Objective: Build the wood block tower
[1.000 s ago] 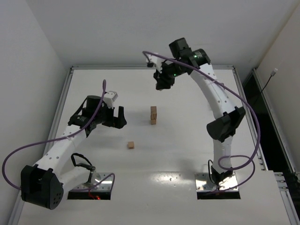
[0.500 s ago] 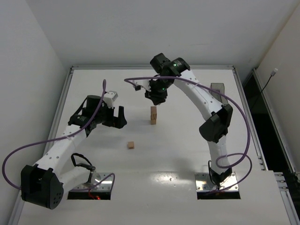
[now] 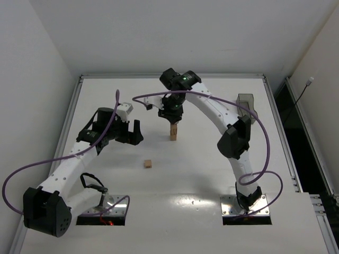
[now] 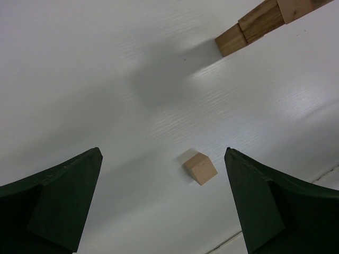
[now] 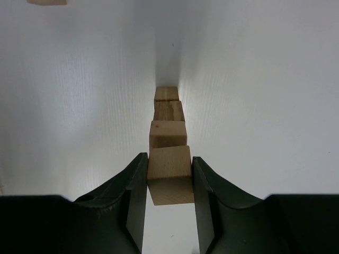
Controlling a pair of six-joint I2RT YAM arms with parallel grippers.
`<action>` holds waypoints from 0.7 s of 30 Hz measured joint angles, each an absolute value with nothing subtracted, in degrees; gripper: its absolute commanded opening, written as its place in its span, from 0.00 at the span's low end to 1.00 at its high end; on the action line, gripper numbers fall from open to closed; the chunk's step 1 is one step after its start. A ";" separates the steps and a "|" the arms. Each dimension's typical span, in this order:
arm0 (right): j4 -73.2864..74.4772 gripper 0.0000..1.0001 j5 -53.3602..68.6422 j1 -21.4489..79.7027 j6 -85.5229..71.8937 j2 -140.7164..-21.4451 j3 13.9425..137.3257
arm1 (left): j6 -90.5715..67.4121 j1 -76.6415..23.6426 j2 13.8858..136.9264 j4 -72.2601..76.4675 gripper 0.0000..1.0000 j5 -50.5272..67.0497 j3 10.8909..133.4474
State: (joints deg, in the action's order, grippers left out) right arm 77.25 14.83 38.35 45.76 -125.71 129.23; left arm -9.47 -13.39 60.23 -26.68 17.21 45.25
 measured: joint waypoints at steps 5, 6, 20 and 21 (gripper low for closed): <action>77.21 0.00 13.98 38.87 44.97 -125.71 130.02 | -9.45 -13.10 59.70 -26.72 1.00 17.28 45.25; 77.23 0.00 13.89 38.89 44.95 -125.71 130.02 | -9.34 -12.95 59.59 -26.74 1.00 17.26 45.25; 77.23 0.00 11.86 39.66 44.51 -125.86 130.87 | -9.06 -12.75 59.48 -26.89 1.00 17.28 45.25; 77.23 0.00 11.86 39.68 44.51 -125.97 131.00 | -9.06 -12.75 59.48 -26.87 1.00 17.28 45.25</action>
State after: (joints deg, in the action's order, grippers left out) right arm 77.23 11.86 39.68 44.51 -125.97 131.00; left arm -9.06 -12.75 59.48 -26.87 17.28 45.25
